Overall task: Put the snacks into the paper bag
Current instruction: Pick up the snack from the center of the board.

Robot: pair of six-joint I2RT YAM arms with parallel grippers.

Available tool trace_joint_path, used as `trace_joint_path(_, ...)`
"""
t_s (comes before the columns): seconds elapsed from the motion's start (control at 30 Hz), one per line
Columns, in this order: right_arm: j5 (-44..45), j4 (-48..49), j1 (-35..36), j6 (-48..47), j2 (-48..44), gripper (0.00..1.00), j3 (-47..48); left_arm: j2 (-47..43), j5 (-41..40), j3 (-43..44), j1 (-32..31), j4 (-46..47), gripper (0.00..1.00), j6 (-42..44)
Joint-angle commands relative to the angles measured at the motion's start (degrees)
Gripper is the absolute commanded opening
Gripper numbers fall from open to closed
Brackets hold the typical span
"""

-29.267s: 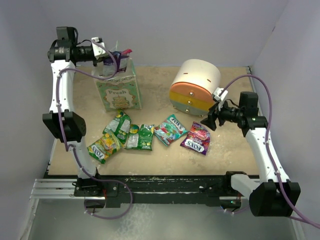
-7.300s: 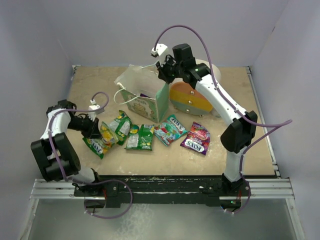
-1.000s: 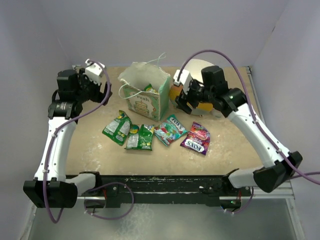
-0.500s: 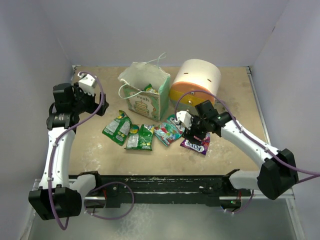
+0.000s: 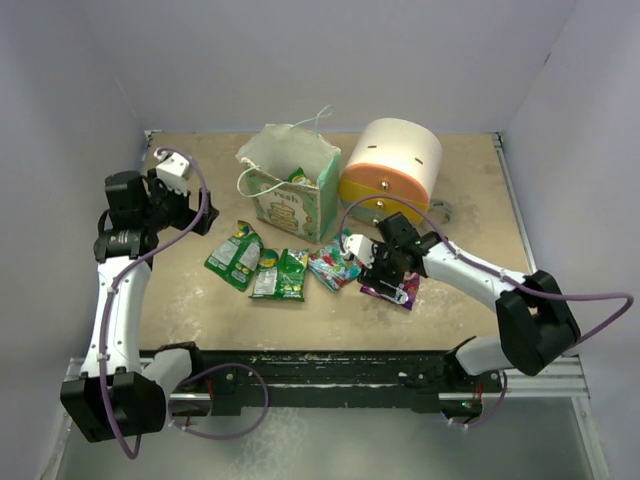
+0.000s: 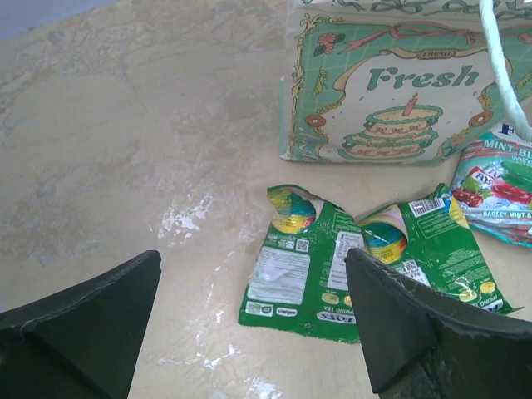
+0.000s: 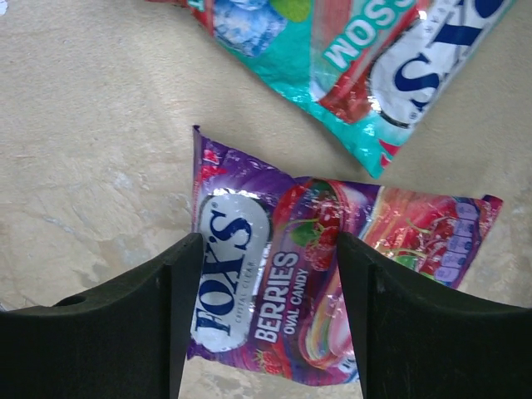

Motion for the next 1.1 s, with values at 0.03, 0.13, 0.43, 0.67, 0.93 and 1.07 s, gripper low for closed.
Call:
trace_joint_path(0.03, 2.92, 3.5, 3.25, 2.05, -0.22, 0.69, -3.18, -2.19, 2.11, -0.78, 0.95, 3.44, 0.96, -0.02)
trace_joint_path(0.13, 4.27, 4.23, 3.93, 2.09, 0.57, 0.69, -4.07, -2.29, 2.42, -0.81, 1.16, 3.42, 0.96, -0.08)
trace_joint_path(0.43, 5.84, 3.76, 3.93, 2.3, 0.01, 0.41, -2.55, -3.09, 2.82, -1.5, 1.46, 3.79, 0.97, 0.24)
trace_joint_path(0.67, 1.02, -2.2, 3.9, 2.4, -3.26, 0.18, 0.8, -1.29, 3.12, -0.47, 1.46, 3.45, 0.98, 0.26)
trace_joint_path(0.93, -1.22, -5.9, 3.84, 2.3, -8.36, 0.0, 6.55, 1.81, 3.06, 2.12, 1.45, 2.79, 0.98, -0.16)
trace_joint_path(1.07, -1.34, -7.93, 3.76, 1.84, -10.3, 0.0, 12.32, 2.68, 2.85, 2.41, 1.41, 2.72, 0.99, -0.38)
